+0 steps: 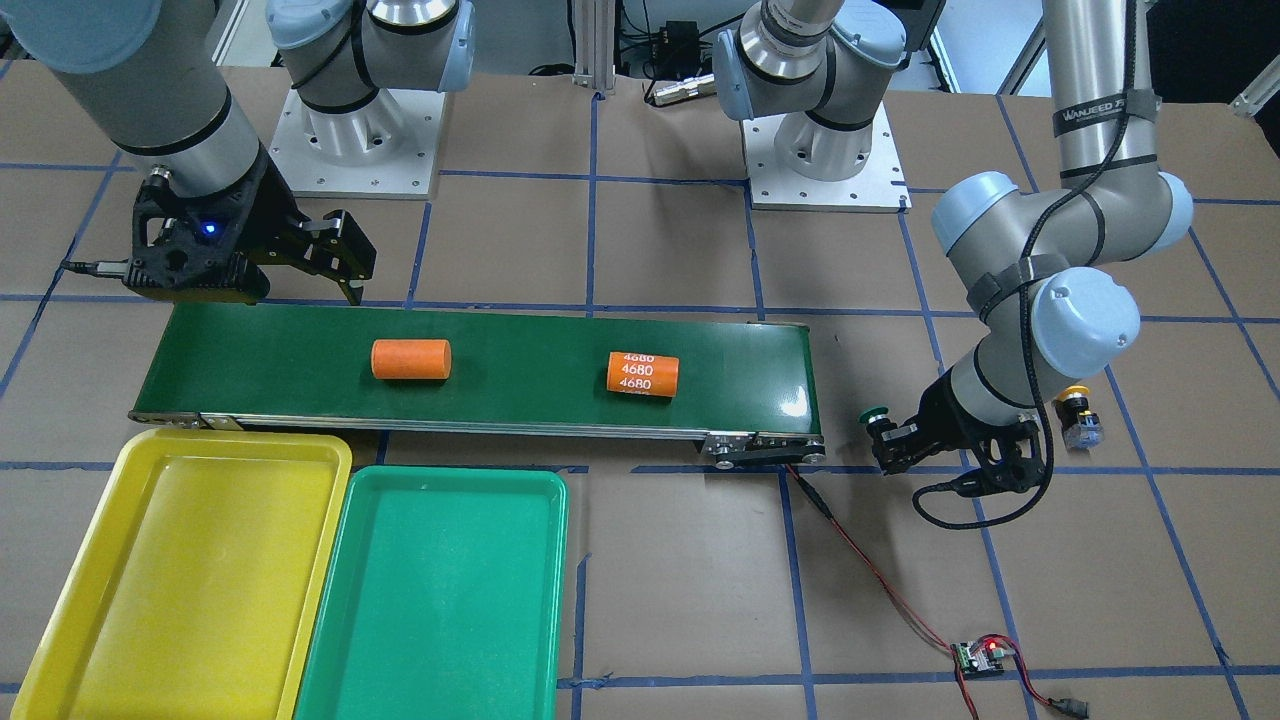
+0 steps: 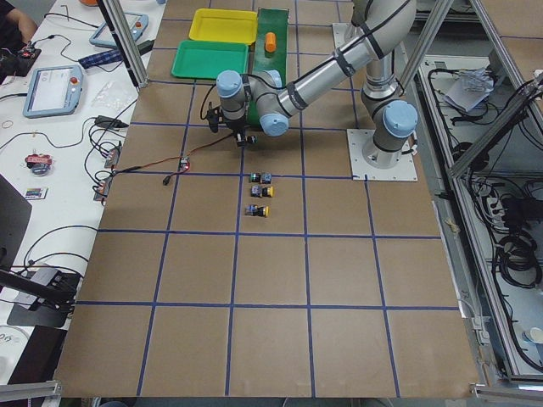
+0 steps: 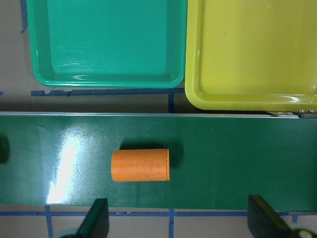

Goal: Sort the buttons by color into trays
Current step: 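Grasp the green-capped button switch with the left gripper, then set the green-capped switch on the belt and open the left gripper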

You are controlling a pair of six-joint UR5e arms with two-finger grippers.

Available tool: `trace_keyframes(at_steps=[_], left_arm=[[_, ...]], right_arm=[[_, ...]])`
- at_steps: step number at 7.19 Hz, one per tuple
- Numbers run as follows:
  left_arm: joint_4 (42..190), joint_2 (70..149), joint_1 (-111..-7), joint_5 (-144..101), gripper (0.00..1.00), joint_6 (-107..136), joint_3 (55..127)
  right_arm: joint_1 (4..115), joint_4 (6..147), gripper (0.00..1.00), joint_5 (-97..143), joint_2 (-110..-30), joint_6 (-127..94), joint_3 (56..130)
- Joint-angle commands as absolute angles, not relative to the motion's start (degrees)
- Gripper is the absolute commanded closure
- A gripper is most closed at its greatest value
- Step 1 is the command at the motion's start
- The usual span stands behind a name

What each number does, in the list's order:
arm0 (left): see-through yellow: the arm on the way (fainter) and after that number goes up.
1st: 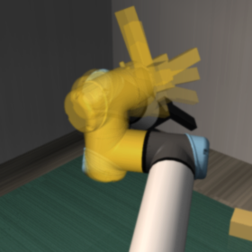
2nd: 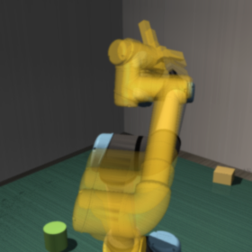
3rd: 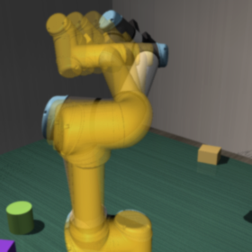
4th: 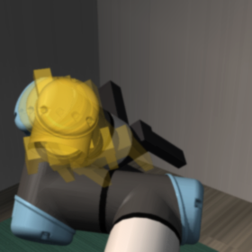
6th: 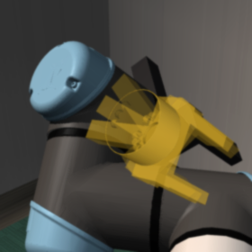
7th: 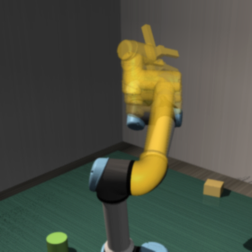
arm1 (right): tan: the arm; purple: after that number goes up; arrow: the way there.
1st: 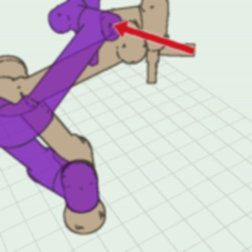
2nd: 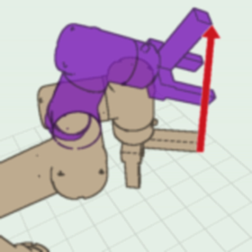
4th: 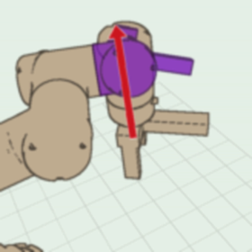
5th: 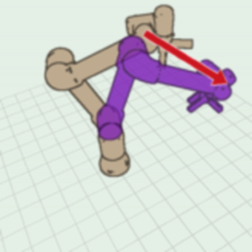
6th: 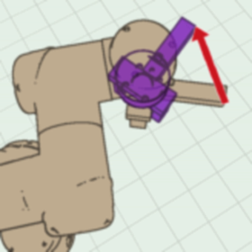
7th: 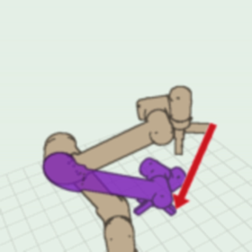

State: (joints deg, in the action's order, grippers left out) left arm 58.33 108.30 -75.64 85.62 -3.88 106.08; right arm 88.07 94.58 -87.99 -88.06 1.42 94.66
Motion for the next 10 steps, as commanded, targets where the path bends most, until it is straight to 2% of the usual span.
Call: trace_keyframes(at_steps=[1, 3, 5, 10], left_arm=[[71.21, 103.65, -76.63, 86.31, 1.00, -6.67, 100.66], [73.39, 101.08, -83.20, 86.31, 1.00, -9.58, 100.90], [73.13, 102.03, -87.96, 86.31, 1.00, -11.58, 101.59], [71.46, 103.27, -88.24, 85.43, 1.00, -10.63, 106.08]], right_arm=[[88.07, 94.66, 0.00, -87.98, -88.07, 1.76, 94.66], [88.07, 94.66, 0.00, -88.07, -88.07, 1.76, 94.66], [88.07, 94.57, 0.00, -88.24, -88.07, 1.84, 94.66], [88.07, 94.22, 0.00, -88.24, -87.98, 1.76, 94.66]])
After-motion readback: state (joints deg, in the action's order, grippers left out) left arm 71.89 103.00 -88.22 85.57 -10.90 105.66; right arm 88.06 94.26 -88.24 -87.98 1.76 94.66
